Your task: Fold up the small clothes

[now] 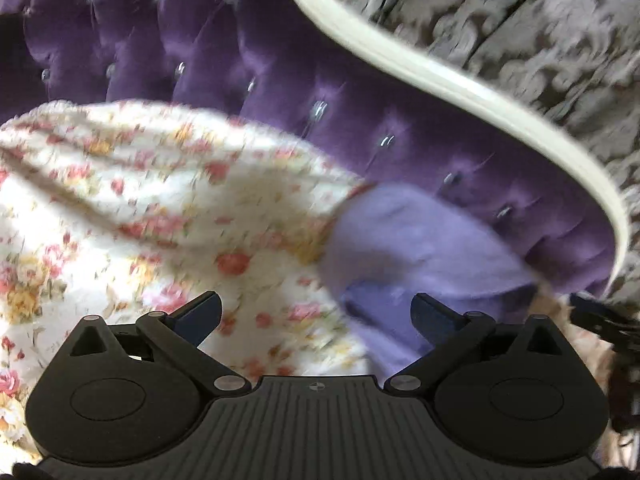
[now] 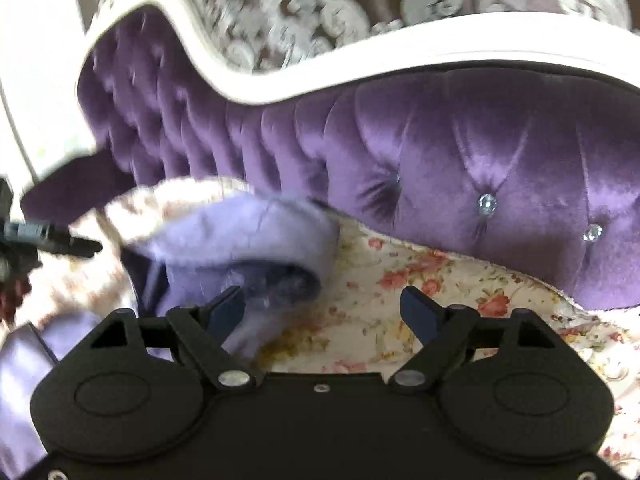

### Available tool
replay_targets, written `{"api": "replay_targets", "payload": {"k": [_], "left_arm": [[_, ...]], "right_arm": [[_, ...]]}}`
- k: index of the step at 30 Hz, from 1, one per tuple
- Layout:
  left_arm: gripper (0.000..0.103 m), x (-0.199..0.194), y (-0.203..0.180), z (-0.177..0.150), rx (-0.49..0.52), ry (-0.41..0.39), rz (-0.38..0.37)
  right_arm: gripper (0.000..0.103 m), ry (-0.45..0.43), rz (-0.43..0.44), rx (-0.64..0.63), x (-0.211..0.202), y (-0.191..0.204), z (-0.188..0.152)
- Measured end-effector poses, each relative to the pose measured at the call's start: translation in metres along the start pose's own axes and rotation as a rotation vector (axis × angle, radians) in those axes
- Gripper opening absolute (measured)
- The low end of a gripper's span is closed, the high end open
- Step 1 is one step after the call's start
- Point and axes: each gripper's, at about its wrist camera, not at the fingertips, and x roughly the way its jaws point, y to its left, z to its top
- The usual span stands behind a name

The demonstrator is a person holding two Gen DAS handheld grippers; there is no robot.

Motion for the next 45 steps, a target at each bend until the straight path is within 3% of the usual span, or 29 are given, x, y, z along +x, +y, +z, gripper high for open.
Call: {"api": "replay_targets", "payload": {"k": [6,9,15,20,21,22,23,24,27,29,37,45], "left_arm": [[0.102,0.021,-0.026,0.017,-0.058,-0.066,-0.022],[0.102,0.045,-0.029,0.019,-0.093,-0.056,-0.034],[0.100,0.091,-0.025,0.009,-0.066,0.017,0.070],[0.092,0.102,-0.026,0.000,0.020,0.041,0.115],[0.084,0.103,-0.030,-0.001,0.061,0.051,0.132],[0.075,0.102,-0.034,-0.001,0.098,0.055,0.132],[0.043,0.101,-0.037,-0.001,0.123,0.047,0.109],[0.021,0.099,-0.038,-0.002,0.124,0.036,0.082],[0.011,0.087,-0.049,-0.007,0.159,-0.018,0.109],[0.011,0.076,-0.057,-0.012,0.217,-0.056,0.132],[0.010,-0.004,-0.078,-0.038,0.261,-0.223,0.115],[0.007,-0.073,-0.099,-0.107,0.362,-0.325,0.160]], "right_arm": [[0.086,-0.038,0.015,0.177,0.036,-0.015,0.025],[0.086,-0.020,0.022,0.229,0.060,-0.016,0.033],[0.082,0.041,0.027,0.291,0.109,-0.016,0.035],[0.058,0.104,0.011,0.302,0.134,-0.016,0.022],[0.049,0.097,0.008,0.288,0.134,-0.014,0.021],[0.016,0.105,0.016,0.280,0.134,-0.011,0.022],[0.016,0.107,0.011,0.268,0.133,-0.007,0.021],[0.015,0.094,-0.008,0.233,0.131,-0.001,0.023],[0.013,0.021,-0.050,0.071,0.115,0.027,0.029],[0.010,-0.036,-0.038,0.029,0.096,0.036,0.033],[0.009,-0.210,0.020,-0.160,0.008,0.070,0.016],[0.008,-0.320,0.045,-0.304,-0.076,0.101,-0.030]]}}
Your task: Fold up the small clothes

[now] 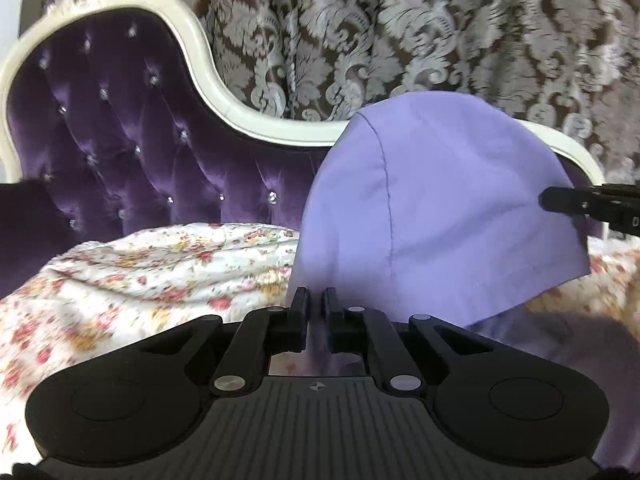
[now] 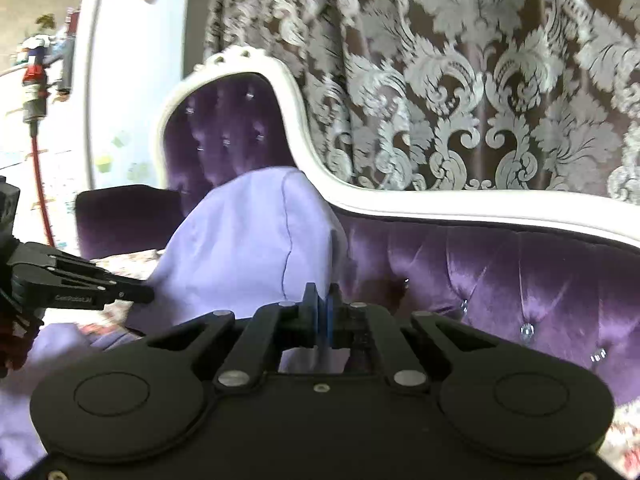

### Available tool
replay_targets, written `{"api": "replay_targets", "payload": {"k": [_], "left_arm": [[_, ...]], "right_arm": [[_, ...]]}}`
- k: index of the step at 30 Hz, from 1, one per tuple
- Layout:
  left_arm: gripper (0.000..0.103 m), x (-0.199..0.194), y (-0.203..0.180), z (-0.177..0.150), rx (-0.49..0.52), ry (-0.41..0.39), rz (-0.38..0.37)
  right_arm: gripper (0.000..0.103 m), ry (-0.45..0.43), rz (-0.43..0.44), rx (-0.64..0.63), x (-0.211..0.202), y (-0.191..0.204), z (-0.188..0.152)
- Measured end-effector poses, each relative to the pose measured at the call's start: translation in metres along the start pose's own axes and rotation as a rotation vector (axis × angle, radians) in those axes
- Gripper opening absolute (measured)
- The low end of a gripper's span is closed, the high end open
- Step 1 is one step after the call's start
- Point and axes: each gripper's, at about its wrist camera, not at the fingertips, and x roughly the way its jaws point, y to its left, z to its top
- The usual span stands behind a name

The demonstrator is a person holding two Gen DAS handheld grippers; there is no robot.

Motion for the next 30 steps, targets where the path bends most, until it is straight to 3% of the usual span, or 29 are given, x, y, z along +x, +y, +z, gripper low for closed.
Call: {"api": "replay_targets", "payload": {"k": [4,10,12,14,16,17,20,23,28,30], "left_arm": [[0.007,-0.036,-0.009,-0.030,0.045,0.000,-0.006],[0.008,-0.063,-0.016,-0.062,-0.001,0.100,-0.089],[0.008,-0.069,-0.017,-0.069,-0.027,0.119,-0.131],[0.010,-0.073,-0.019,-0.070,-0.046,0.134,-0.168],[0.016,-0.075,-0.022,-0.068,-0.054,0.140,-0.202],[0.029,-0.075,-0.023,-0.066,-0.061,0.142,-0.221],[0.034,-0.073,-0.027,-0.059,-0.101,0.142,-0.275],[0.052,-0.069,-0.028,-0.057,-0.169,0.162,-0.329],[0.054,-0.053,-0.031,-0.053,-0.222,0.193,-0.360],[0.054,-0.047,-0.032,-0.054,-0.240,0.204,-0.373]], "right_arm": [[0.008,0.032,0.020,-0.049,-0.038,0.017,-0.023],[0.014,0.223,-0.004,-0.109,-0.058,0.031,-0.064],[0.027,0.236,-0.018,-0.135,-0.067,0.034,-0.066],[0.063,0.211,-0.031,-0.157,-0.074,0.036,-0.057],[0.078,0.146,-0.043,-0.180,-0.082,0.040,-0.039],[0.077,0.121,-0.045,-0.198,-0.085,0.044,-0.032],[0.085,0.076,-0.026,-0.270,-0.077,0.054,-0.002],[0.088,0.078,0.027,-0.317,-0.055,0.068,0.018],[0.088,0.177,0.091,-0.413,-0.007,0.089,0.028],[0.081,0.208,0.092,-0.448,0.005,0.091,0.022]]}}
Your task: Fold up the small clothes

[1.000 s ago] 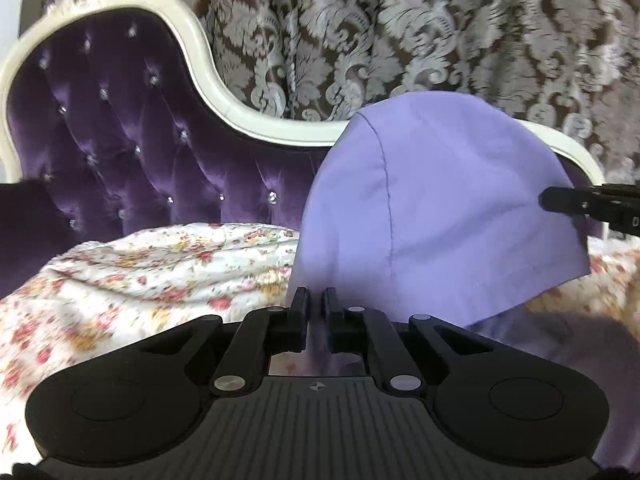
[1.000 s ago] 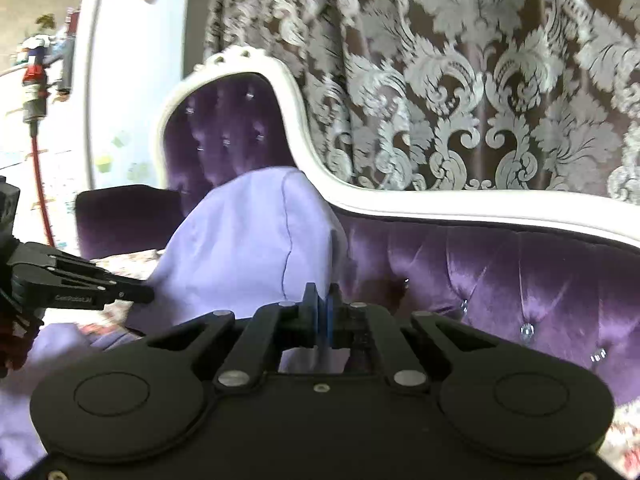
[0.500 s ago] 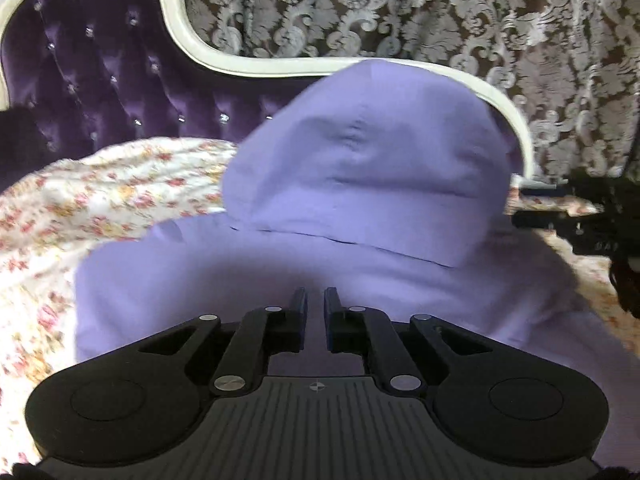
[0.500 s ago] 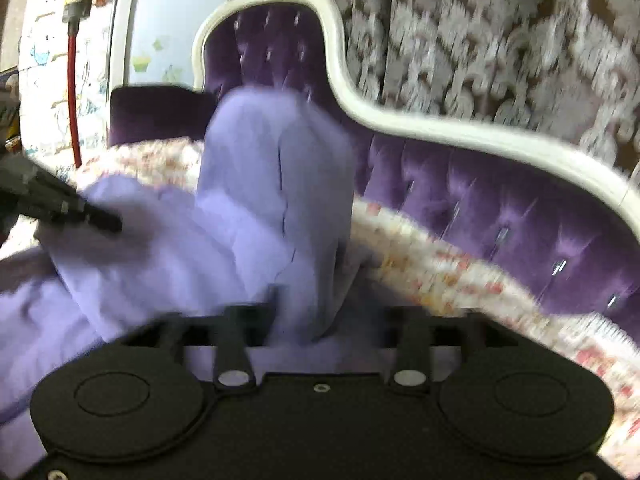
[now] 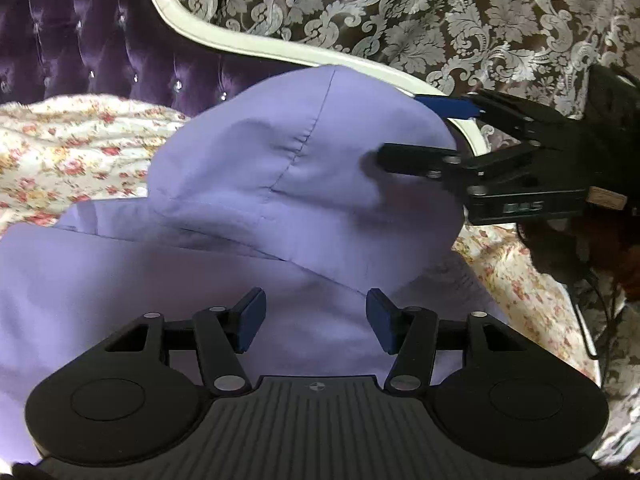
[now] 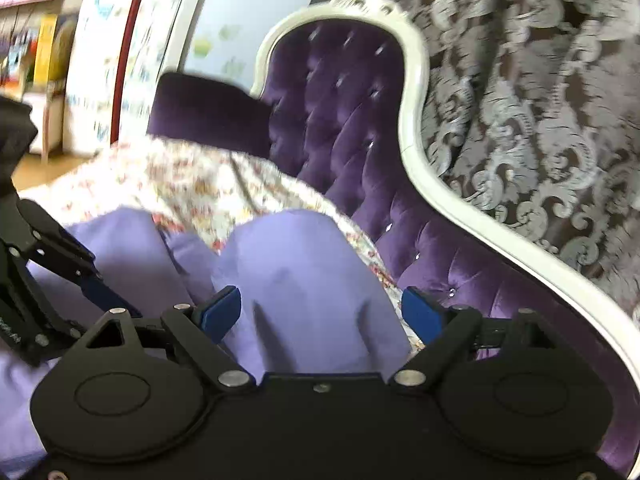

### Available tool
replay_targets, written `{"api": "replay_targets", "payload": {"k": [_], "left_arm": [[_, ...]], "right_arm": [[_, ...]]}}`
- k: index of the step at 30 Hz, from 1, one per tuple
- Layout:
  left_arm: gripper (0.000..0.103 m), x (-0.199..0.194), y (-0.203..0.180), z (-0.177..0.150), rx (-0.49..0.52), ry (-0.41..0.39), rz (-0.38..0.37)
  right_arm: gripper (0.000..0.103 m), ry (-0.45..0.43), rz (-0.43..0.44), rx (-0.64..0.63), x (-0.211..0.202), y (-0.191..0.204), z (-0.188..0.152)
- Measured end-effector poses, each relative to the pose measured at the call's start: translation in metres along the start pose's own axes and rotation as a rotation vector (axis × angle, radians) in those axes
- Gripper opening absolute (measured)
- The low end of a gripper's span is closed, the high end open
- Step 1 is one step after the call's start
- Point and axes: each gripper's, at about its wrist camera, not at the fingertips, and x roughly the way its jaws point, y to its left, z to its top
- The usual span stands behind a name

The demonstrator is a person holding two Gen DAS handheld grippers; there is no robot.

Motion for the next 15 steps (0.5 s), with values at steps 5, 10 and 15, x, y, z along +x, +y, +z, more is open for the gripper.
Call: {"api": "replay_targets", "payload": {"k": [5,10,15], "left_arm": [[0.054,0.027,0.000,0.007,-0.060,0.029,-0.049],[0.054,0.075,0.001,0.014,-0.174,0.077,-0.104],[0.054,0.115,0.005,0.024,-0.254,0.070,-0.073]], "right_arm": [[0.008,0.026,0.042,0.068,0.010,-0.009,-0.001],[0.008,-0.025,0.069,0.071,0.003,-0.016,0.004],[0.008,-0.083,0.099,0.040,-0.014,-0.011,0.005]]}}
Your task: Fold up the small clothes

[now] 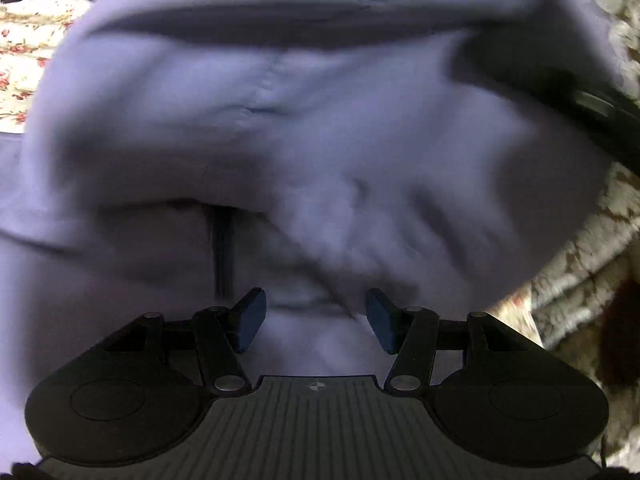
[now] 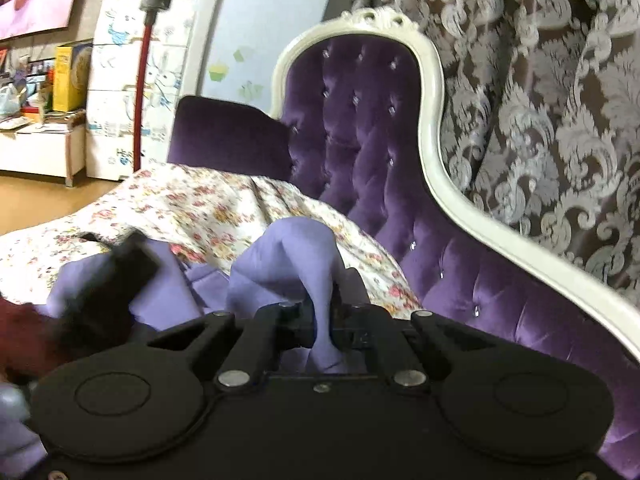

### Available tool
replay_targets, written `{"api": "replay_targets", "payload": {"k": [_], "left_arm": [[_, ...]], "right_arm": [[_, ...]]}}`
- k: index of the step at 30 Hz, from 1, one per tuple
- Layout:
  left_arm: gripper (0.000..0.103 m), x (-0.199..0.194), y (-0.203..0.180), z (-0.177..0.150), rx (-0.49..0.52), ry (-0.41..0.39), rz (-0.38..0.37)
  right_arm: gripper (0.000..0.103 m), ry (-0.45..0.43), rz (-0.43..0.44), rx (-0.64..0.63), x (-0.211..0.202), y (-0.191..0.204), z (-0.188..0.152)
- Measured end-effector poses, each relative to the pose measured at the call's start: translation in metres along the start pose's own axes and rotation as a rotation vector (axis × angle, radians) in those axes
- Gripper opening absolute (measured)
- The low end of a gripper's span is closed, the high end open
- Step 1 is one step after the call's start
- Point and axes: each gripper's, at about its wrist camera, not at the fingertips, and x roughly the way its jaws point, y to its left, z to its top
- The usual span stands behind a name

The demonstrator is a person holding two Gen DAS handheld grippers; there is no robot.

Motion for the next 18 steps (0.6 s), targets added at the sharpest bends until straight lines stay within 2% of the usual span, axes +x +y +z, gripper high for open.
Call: {"api": "replay_targets", "payload": {"k": [4,7,11,18], "left_arm": [[0.053,0.002,0.008,0.007,-0.071,0.003,0.034],[0.054,-0.020,0.011,0.004,-0.054,0.007,0.098],[0.054,-0.068,0.018,-0.007,0.013,-0.014,0.195],[0.054,-0.150,0.055,-0.017,0.023,-0.141,0.364]], "right_arm": [[0.008,-0.022,0.012,-0.039,-0.012,0.013,-0.006],[0.008,-0.038,0.014,-0.064,-0.019,0.024,-0.016],[0.008,-0.050,0.020,-0.097,-0.026,0.043,-0.032],[0.009,-0.027,0.040,-0.269,-0.026,0.101,-0.057]]}}
